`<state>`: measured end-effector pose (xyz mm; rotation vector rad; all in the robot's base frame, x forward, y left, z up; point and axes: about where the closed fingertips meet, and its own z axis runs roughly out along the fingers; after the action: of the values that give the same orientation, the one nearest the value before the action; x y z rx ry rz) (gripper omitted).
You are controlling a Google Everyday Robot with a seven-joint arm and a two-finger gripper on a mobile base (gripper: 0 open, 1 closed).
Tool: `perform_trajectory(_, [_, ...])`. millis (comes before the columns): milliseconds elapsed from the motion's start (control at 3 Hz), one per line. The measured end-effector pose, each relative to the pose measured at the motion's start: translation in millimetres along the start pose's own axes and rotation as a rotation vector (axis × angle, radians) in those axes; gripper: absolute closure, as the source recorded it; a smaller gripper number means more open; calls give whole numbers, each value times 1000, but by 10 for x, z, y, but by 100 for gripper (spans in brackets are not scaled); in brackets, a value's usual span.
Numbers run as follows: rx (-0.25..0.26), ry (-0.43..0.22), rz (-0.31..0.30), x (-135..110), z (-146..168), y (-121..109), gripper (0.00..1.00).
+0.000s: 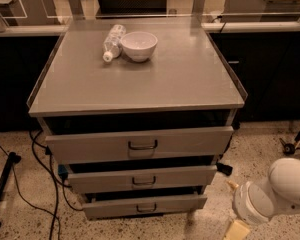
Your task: Open bottom drawer
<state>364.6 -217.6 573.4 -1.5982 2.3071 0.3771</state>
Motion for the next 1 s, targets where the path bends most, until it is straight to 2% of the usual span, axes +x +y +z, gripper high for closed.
perform_trajectory(333, [-14, -69, -27, 131, 465, 89, 0])
perform_trajectory(667, [0, -202, -55, 111, 927, 64, 0])
perform_trajectory(1000, [-51, -238, -85, 171, 1226, 237, 0])
